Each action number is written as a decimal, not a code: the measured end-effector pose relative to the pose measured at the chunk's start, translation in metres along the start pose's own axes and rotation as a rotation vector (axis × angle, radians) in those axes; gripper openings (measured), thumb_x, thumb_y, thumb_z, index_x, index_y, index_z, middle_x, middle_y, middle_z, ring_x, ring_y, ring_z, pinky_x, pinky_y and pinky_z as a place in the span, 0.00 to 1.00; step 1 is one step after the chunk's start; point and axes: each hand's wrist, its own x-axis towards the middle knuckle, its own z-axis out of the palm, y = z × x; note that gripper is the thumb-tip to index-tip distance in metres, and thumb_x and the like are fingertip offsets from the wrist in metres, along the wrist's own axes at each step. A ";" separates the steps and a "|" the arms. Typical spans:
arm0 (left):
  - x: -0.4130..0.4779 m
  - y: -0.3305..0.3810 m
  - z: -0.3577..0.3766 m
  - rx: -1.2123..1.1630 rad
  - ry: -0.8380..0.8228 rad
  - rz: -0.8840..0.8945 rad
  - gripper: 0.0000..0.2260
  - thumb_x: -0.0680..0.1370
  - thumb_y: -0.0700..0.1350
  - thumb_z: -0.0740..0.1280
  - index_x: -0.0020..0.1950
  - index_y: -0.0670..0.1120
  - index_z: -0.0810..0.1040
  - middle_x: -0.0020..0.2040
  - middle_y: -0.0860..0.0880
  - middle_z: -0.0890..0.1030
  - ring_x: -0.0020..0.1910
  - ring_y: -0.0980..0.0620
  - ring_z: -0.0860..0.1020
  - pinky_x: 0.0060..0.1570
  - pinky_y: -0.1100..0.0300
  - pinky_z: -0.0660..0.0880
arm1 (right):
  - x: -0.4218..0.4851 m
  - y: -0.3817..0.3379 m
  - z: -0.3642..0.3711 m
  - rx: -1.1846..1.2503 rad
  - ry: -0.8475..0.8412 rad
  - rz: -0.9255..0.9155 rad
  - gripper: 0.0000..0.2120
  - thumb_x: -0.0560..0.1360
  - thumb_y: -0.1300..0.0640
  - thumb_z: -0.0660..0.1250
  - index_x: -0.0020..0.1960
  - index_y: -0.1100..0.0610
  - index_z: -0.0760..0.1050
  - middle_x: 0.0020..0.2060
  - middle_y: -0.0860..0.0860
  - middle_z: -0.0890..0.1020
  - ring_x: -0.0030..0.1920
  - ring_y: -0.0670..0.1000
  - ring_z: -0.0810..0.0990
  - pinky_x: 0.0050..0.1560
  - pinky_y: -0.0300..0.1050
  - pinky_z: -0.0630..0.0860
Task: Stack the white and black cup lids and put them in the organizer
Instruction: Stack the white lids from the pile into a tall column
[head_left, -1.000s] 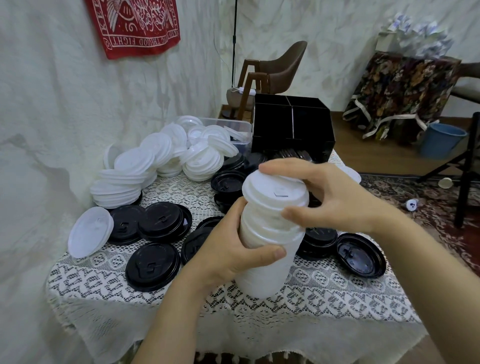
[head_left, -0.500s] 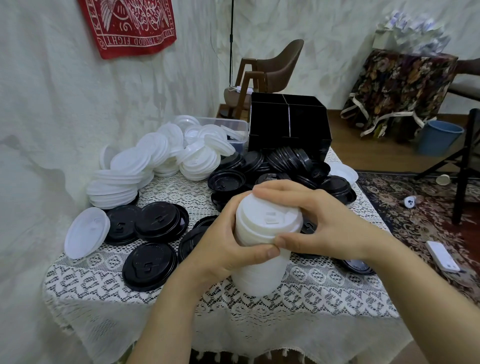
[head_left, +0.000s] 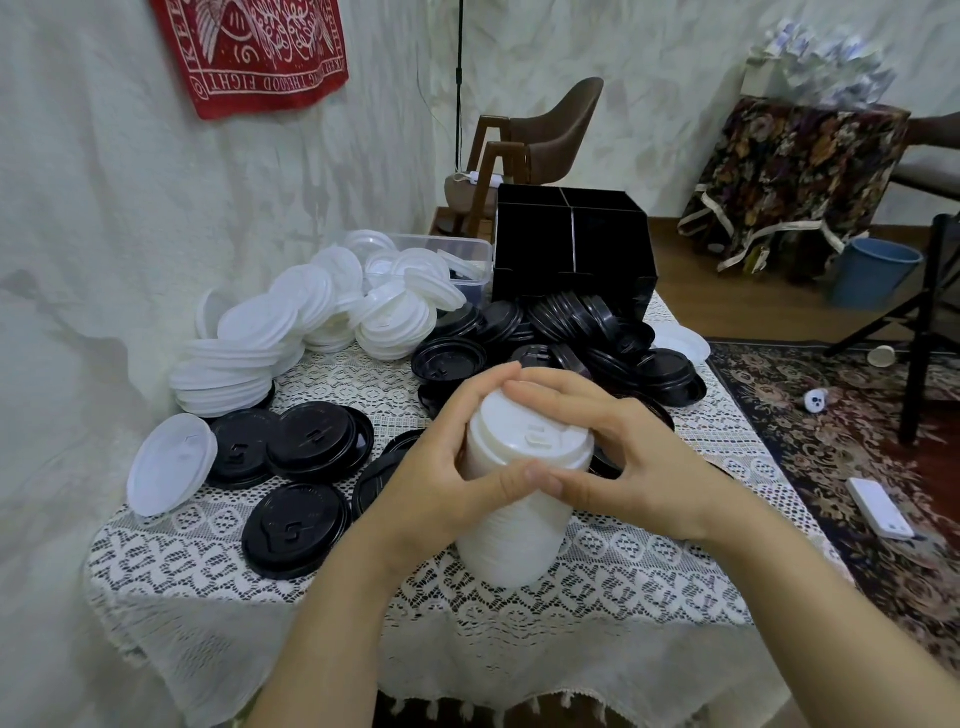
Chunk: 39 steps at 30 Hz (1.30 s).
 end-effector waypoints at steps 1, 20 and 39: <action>0.000 0.000 0.001 -0.001 0.002 -0.004 0.33 0.66 0.54 0.75 0.69 0.62 0.68 0.64 0.61 0.76 0.63 0.57 0.75 0.58 0.59 0.76 | -0.001 0.000 0.001 0.004 0.004 0.003 0.30 0.71 0.46 0.71 0.71 0.46 0.69 0.69 0.36 0.68 0.72 0.43 0.66 0.71 0.48 0.68; -0.006 0.003 -0.005 -0.079 -0.060 -0.031 0.36 0.68 0.54 0.77 0.72 0.57 0.66 0.67 0.53 0.75 0.66 0.52 0.74 0.60 0.59 0.74 | -0.006 -0.015 0.049 0.316 0.449 0.110 0.32 0.52 0.34 0.79 0.54 0.41 0.79 0.63 0.43 0.76 0.62 0.45 0.76 0.57 0.43 0.77; 0.031 0.002 -0.044 0.279 0.308 -0.010 0.18 0.78 0.38 0.67 0.63 0.56 0.73 0.62 0.57 0.77 0.64 0.62 0.73 0.68 0.57 0.69 | 0.000 -0.008 0.053 0.250 0.497 0.068 0.24 0.57 0.43 0.76 0.53 0.41 0.77 0.58 0.38 0.76 0.61 0.42 0.75 0.54 0.31 0.71</action>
